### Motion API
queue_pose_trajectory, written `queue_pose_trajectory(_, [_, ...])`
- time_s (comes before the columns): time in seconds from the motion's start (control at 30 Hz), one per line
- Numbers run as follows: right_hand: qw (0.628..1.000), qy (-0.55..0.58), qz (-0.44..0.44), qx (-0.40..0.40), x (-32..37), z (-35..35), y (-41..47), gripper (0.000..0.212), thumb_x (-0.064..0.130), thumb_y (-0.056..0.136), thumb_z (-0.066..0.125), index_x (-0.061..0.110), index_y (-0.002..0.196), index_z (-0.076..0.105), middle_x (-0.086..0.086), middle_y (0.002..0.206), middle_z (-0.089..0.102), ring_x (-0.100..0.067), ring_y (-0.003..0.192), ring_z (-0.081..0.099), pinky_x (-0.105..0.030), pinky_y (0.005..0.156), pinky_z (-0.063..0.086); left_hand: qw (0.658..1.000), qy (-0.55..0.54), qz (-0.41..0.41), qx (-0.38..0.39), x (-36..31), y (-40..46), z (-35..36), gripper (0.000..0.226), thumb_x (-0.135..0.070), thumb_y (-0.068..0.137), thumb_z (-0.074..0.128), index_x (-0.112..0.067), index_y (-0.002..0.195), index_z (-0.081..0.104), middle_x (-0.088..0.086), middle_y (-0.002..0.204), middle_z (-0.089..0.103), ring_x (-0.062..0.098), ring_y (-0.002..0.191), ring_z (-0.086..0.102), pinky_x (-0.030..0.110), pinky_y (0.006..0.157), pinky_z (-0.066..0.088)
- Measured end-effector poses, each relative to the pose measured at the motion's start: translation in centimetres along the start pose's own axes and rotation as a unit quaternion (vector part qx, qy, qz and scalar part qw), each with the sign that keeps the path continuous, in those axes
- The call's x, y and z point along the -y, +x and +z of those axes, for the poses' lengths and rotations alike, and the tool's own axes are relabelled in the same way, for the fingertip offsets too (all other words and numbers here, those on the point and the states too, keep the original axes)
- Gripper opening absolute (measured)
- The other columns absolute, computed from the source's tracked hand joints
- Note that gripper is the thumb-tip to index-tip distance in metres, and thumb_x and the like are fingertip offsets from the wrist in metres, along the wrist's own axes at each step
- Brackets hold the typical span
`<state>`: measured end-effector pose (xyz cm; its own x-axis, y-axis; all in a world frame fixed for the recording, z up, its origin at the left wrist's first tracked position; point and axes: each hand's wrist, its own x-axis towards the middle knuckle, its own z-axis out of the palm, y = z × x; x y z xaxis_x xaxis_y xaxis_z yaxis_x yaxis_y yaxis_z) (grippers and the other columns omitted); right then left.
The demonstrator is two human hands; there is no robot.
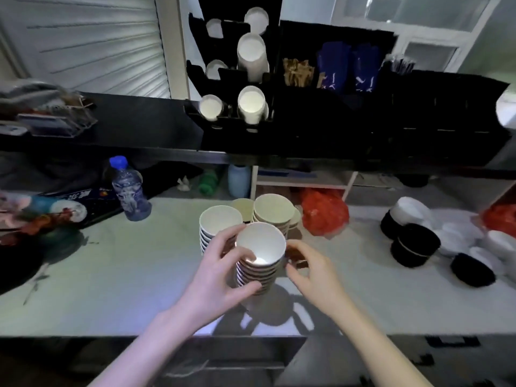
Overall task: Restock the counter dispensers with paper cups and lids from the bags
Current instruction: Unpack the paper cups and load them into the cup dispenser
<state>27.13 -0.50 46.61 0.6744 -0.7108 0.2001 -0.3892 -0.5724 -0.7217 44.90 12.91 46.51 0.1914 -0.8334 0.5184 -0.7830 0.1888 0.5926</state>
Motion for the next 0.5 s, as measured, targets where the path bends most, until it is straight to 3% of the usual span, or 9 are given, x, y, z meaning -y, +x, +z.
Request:
queue_pose_trajectory(0.17, [0.997, 0.08, 0.019, -0.003, -0.4, 2.1, -2.0, 0.064, 0.02, 0.08, 0.069, 0.037, 0.137, 0.044, 0.016, 0.133, 0.052, -0.001, 0.119, 0.05, -0.034, 0.102, 0.045, 0.997, -0.003, -0.042, -0.059, -0.8, -1.1, 1.0, 0.033, -0.009, 0.069, 0.079, -0.014, 0.091, 0.055, -0.002, 0.141, 0.037, 0.022, 0.126, 0.045, 0.044, 0.095, 0.048])
queue_pose_trajectory(0.33, [0.995, 0.091, -0.027, 0.036, 0.4, 2.8, -3.8, 0.087, 0.044, 0.07, 0.079, 0.039, 0.143, 0.033, 0.016, 0.14, 0.04, -0.002, 0.131, 0.037, -0.032, 0.11, 0.035, 0.962, -0.104, -0.163, -0.193, -2.9, -2.7, 0.2, 0.033, -0.006, 0.07, 0.085, -0.015, 0.088, 0.059, 0.001, 0.132, 0.047, 0.007, 0.116, 0.054, 0.02, 0.081, 0.054])
queue_pose_trajectory(0.5, [1.0, 0.025, -0.017, -0.003, 1.5, 3.0, -4.2, 0.095, 0.066, 0.066, 0.071, 0.044, 0.144, 0.022, 0.016, 0.143, 0.037, -0.01, 0.131, 0.036, -0.04, 0.103, 0.043, 0.925, -0.164, -0.257, -0.225, -4.8, -3.7, 1.1, 0.028, -0.015, 0.072, 0.083, -0.021, 0.087, 0.061, -0.007, 0.125, 0.053, 0.007, 0.108, 0.062, 0.009, 0.079, 0.048])
